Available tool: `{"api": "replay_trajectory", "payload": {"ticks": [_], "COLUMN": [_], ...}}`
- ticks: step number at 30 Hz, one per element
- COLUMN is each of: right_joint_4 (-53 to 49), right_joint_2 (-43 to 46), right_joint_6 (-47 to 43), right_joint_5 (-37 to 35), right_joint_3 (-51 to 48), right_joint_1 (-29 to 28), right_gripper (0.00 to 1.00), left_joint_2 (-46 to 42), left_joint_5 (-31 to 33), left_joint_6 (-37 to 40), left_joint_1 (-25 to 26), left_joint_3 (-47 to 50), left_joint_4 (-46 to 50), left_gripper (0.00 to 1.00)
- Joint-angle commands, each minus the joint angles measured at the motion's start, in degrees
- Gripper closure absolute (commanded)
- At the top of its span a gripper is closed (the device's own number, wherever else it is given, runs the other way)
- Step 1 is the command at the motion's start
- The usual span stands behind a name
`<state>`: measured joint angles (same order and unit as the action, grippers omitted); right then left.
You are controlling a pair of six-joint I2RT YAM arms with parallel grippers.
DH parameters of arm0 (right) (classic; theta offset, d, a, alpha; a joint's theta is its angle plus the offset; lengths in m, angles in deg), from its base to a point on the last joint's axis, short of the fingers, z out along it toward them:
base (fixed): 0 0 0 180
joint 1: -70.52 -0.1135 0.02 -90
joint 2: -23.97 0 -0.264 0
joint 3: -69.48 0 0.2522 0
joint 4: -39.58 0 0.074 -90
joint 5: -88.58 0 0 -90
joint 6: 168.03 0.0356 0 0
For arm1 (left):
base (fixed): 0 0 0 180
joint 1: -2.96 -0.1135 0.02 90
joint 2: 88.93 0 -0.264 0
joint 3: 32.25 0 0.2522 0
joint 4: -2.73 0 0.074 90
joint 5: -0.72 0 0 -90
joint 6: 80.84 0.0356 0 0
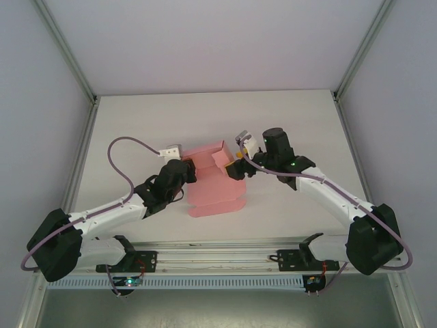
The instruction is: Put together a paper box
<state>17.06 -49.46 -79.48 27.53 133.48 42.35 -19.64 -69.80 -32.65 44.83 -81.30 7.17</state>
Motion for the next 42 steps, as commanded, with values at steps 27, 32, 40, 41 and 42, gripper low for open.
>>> {"api": "replay_trajectory", "payload": {"ticks": [27, 32, 40, 41, 42], "right_joint_4": [2.0, 4.8, 2.5, 2.4, 1.8], "right_joint_2": [-1.2, -2.5, -5.1, -5.6, -6.1], "right_joint_6": [5.3, 7.1, 7.8, 8.3, 8.4], "right_joint_5": [-27.2, -38.0, -51.3, -53.0, -54.8], "right_joint_3": [4.2, 3.8, 5.0, 5.1, 5.4], "right_joint_1": [-9.2, -12.3, -14.1, -14.3, -14.5], "right_gripper": [0.63, 0.88, 1.00, 1.00, 1.00], "left_joint_2": [1.2, 1.5, 2.5, 2.8, 3.2], "left_joint_5": [-6.1, -5.6, 0.7, 1.8, 3.3], "left_joint_6": [1.8, 0.5, -3.5, -4.3, -5.1], "left_joint_1": [-0.2, -0.1, 0.5, 0.6, 0.8], "left_joint_3": [-2.7, -3.4, -6.1, -6.6, -7.3], "left_joint_4": [1.4, 2.4, 9.6, 11.0, 12.9], "left_gripper": [1.00, 1.00, 1.00, 1.00, 1.00]}}
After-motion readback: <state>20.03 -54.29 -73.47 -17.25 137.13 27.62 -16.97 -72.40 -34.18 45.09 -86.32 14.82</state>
